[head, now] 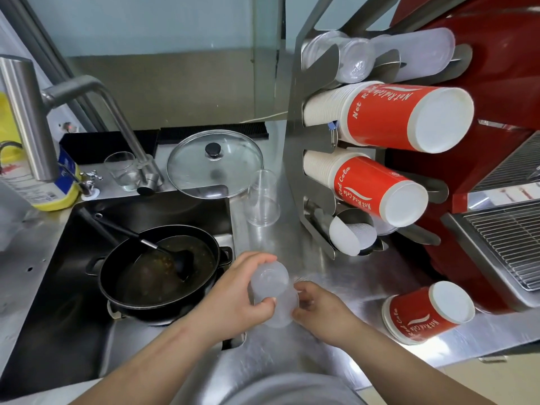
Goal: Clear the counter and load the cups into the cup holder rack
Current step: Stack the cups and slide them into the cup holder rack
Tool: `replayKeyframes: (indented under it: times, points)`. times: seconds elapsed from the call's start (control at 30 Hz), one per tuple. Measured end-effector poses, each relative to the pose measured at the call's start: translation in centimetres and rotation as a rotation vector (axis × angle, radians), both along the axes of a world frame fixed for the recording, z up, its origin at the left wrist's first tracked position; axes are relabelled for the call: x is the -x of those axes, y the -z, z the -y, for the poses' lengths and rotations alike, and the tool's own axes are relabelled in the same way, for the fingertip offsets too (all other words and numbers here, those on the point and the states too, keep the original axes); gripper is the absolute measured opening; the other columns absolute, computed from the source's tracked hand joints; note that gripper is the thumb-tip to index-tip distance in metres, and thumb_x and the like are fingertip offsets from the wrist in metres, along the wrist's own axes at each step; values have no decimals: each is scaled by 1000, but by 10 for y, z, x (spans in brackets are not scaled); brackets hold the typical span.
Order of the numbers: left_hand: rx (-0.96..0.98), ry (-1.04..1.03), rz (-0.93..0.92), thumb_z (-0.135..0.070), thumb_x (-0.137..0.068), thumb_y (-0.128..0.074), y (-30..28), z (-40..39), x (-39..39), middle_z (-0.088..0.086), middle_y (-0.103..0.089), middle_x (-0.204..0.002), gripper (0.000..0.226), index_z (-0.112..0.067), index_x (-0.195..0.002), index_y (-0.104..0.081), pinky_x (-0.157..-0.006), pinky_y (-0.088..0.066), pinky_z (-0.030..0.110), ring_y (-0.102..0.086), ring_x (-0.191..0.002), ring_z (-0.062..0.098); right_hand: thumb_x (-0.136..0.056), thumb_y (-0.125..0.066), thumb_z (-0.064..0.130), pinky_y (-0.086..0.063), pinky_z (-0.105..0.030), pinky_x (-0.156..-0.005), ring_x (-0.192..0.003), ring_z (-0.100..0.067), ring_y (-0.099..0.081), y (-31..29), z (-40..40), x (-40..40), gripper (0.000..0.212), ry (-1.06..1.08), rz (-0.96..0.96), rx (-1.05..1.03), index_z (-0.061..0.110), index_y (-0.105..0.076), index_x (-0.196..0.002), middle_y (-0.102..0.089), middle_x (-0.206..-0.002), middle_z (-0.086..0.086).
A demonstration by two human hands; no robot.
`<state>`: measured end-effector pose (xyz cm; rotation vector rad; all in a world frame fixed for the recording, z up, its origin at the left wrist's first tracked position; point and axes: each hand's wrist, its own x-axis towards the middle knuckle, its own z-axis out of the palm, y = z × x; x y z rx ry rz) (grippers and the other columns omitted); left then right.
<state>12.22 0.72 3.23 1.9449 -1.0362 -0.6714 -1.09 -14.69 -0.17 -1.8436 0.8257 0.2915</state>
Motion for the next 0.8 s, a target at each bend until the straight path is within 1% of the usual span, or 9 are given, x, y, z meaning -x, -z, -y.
replayKeyframes:
  times: [0.07, 0.13, 0.2, 0.27, 0.37, 0.43, 0.5, 0.63, 0.8]
  points:
    - [19, -25, -34, -32, -69, -62, 0, -6, -4, -33, -40, -123, 60, -36, -127, -46, -103, -45, 33, -45, -124, 1, -79, -62, 16, -48, -22, -56, -72, -9, -63, 0, -3, -2, 32, 51, 8, -46, 40, -57, -101, -71, -101, 9]
    - [38, -42, -60, -27, -70, -63, -1, -11, -7, -27, -43, -123, 57, -37, -124, -47, -100, -48, 30, -46, -122, 1, -78, -61, 12, -50, -31, -60, -70, -12, -62, 2, -7, -3, 32, 115, 20, -84, 37, -59, -98, -72, -95, 6]
    - [63, -57, -100, -18, -72, -65, -2, -15, -9, -19, -46, -124, 55, -38, -120, -48, -96, -49, 24, -48, -119, 0, -78, -61, 7, -56, -43, -73, -71, -17, -65, 4, -9, -4, 33, 186, 30, -103, 35, -62, -97, -73, -87, 5]
    - [78, -71, -138, -18, -72, -66, -3, -19, -10, -13, -48, -124, 52, -36, -118, -50, -93, -51, 23, -51, -116, 1, -80, -60, 4, -56, -46, -84, -73, -19, -66, 5, -11, -4, 33, 222, 36, -107, 33, -62, -95, -73, -82, 6]
    - [79, -85, -141, -28, -70, -66, -4, -26, -13, -16, -49, -124, 51, -36, -119, -52, -89, -53, 25, -53, -115, 2, -85, -59, 6, -57, -42, -86, -75, -18, -66, 0, -12, -4, 29, 261, 49, -120, 32, -62, -99, -70, -90, 6]
    - [96, -90, -136, -25, -72, -67, -5, -29, -15, -17, -49, -124, 52, -37, -120, -52, -89, -53, 24, -53, -116, 0, -86, -59, 8, -58, -33, -79, -77, -17, -67, -6, -11, -5, 28, 288, 61, -140, 27, -63, -107, -71, -100, 2]
    - [111, -86, -112, -20, -77, -69, -10, -29, -17, -19, -48, -127, 54, -39, -123, -50, -92, -52, 23, -51, -118, -2, -87, -58, 6, -54, -27, -69, -73, -14, -65, -17, -11, -6, 28, 314, 100, -161, 23, -64, -108, -73, -98, 2]
    - [161, -85, -30, -18, -83, -68, -36, -22, -27, -21, -45, -131, 57, -43, -128, -44, -98, -48, 22, -45, -123, -7, -87, -55, 1, -53, -32, -73, -72, -16, -64, -43, -11, -12, 29, 365, 199, -195, 21, -65, -105, -74, -95, -1]
    - [305, -112, 87, -43, -69, -60, -95, -5, -36, -29, -48, -126, 61, -42, -129, -47, -92, -43, 10, -45, -121, -10, -89, -53, -2, -53, -29, -70, -74, -17, -64, -77, -7, -38, 26, 349, 346, -209, 14, -65, -106, -73, -99, -11]
